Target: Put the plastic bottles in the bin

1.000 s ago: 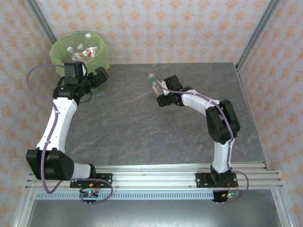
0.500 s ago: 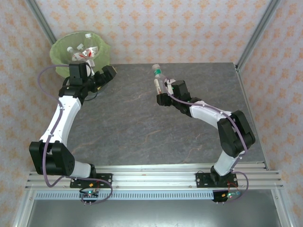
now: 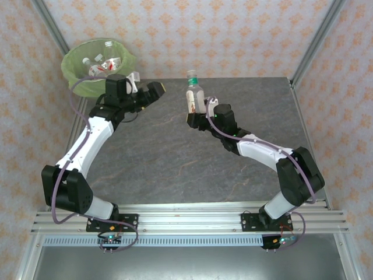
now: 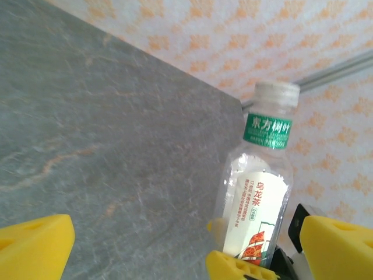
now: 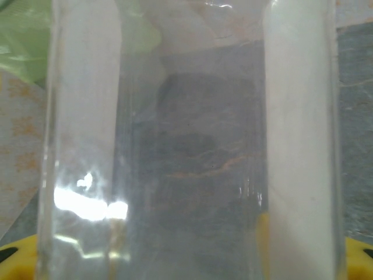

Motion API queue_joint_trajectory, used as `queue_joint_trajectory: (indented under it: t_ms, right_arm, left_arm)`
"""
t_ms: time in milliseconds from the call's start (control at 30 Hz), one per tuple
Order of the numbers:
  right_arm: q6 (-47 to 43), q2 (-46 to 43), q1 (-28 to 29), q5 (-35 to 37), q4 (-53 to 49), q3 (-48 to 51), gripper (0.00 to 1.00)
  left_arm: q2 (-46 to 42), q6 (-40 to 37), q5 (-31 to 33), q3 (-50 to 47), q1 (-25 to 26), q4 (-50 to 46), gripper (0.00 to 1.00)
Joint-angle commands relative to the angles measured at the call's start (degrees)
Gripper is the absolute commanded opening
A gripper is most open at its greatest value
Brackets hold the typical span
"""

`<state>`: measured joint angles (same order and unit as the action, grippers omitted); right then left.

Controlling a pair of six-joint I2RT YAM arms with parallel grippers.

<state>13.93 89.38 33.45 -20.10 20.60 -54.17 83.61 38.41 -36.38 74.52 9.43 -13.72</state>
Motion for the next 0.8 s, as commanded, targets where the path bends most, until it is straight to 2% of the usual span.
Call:
queue_joint_trajectory:
  t_ms: [0,167,333,600,767]
  right_arm:
    - [0.6,-2.6,3.7,5.1,6.4,1.4,0.0]
    - [0.6,-2.4,6.1,8.7,10.8,1.8,0.0]
    - [0.9,-1.1,6.7,4.2,11.3,0.7,0.0]
    - [1.9,-1.0,7.0,1.4,11.2,0.6,0.0]
    - [0.6,-0.8,7.0,0.1,8.8,-0.3,0.0]
  left_arm:
    - [0.1,0.8,3.7,1.8,3.6,3.1,1.0]
    - [1.3,3.6,7.8,1.9,6.9,5.6,1.0]
    - [4.5,6.0,4.4,2.7,7.7,9.3,1.0]
    - [5.8,0.4,0.9,4.8,9.1,9.6,1.0]
    - [5.2,-4.5,1.0,4.4,11.8,8.3,1.0]
